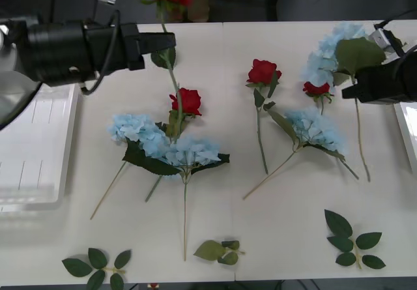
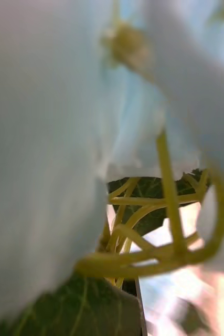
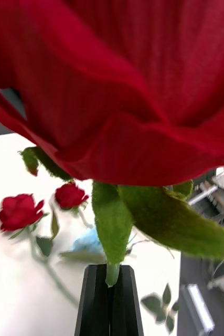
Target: Place the red flowers into the right box and the blue flowers into the left box. If a person shows an open palm, hand one flower to the person first, then continue sorting.
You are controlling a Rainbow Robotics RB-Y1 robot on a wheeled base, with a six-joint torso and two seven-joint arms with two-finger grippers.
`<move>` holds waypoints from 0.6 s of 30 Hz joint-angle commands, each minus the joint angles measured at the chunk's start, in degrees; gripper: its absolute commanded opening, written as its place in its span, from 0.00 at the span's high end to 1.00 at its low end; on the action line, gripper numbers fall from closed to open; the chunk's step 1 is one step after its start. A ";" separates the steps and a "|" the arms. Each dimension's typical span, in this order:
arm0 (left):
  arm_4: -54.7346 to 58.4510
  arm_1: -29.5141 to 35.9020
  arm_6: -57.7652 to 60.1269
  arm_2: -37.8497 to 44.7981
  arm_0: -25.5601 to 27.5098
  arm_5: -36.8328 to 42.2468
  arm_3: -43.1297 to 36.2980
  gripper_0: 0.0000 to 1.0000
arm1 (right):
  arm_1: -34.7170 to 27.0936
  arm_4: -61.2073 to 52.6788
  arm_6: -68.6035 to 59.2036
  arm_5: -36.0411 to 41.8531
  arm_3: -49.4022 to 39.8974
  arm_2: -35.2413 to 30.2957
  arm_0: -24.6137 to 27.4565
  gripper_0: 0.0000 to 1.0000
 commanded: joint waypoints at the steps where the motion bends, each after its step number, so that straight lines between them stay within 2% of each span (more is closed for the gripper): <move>1: 3.07 -4.56 -8.41 -6.46 -0.28 -8.43 -1.43 1.00 | -0.62 9.66 0.45 0.91 -2.11 0.86 -0.48 1.00; 9: 6.93 -8.87 -9.91 -14.20 -2.74 -23.63 -4.68 1.00 | 6.50 26.36 -0.17 -12.98 0.70 5.96 3.74 1.00; 13: 6.93 -8.52 -10.52 -14.64 -3.18 -24.51 -5.65 1.00 | 9.31 27.32 0.71 -18.16 5.62 6.22 3.74 1.00; 16: 6.93 -8.16 -10.61 -14.64 -3.18 -24.42 -6.44 1.00 | 9.31 26.44 1.06 -18.34 5.80 6.31 3.65 1.00; 18: 7.02 -7.90 -10.61 -14.72 -3.18 -24.51 -6.61 1.00 | 8.79 24.86 1.32 -18.34 5.80 6.31 3.65 0.92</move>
